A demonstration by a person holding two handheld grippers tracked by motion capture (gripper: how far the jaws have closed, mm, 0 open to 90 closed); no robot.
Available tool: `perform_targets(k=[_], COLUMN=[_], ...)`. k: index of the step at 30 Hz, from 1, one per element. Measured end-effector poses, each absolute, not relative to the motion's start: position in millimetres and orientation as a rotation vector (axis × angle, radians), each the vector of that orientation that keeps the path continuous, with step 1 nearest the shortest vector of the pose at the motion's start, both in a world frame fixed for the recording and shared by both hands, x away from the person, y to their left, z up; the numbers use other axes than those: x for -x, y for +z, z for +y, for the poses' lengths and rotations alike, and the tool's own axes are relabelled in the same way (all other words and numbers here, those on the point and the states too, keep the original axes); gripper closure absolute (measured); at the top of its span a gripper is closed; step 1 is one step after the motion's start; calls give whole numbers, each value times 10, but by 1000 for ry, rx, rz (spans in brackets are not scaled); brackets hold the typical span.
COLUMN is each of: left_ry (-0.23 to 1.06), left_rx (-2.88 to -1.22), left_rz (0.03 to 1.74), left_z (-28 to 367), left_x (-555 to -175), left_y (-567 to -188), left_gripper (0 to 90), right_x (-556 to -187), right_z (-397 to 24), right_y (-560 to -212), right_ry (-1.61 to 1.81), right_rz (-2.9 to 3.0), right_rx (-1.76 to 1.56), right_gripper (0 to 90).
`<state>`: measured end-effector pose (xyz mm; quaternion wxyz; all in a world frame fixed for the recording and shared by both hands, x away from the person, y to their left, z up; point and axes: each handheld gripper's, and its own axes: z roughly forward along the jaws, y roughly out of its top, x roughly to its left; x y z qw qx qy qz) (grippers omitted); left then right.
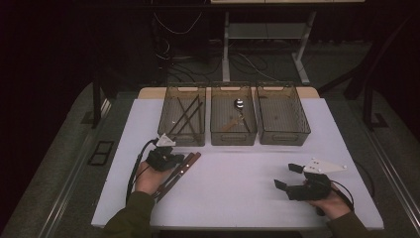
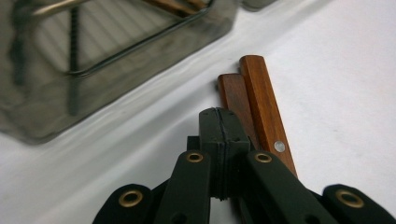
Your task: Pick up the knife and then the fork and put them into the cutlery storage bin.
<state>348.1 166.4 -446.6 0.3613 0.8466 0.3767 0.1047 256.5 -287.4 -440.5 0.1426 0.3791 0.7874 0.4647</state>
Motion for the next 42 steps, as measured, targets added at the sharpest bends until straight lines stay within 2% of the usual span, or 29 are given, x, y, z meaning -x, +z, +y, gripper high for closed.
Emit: perform_targets(k=[11,19,24,25,32,35,42], left_ry=[178,176,152,163,150,168,194], left_rx=[-2241,-2227,-2175,-2169,-2159,-2181,-2217], left_rz=[830,797,760,757,707,663,641], left_z=[1443,1445,1537,1562,1676,1681,1641], left_x=[-3387,-3374,-3300,-3270,-3021,-2939,-2951], left_y=[-4460,-4432,-4316,-4296,-4268,-4293,-4345], left_gripper=[896,893,726,657,538,547,700], right_x=[-2565,-2562,-2562,-2563,-2549,-2550,-2550], right_z=[-2878,-2879,-2885,-2887,-2889,-2888,-2880], right_y=[-4403,-4402,-4401,-4402,-4392,-4392,-4395], right_ry=[1342,1343,1345,1345,1348,1349,1345], right_rz=[2268,2269,2266,2266,2262,2261,2265], right_rx=[-1091,-1093,-1097,-1091,-1095,-1096,-1094], right_gripper=[173,173,173,173,173,173,173])
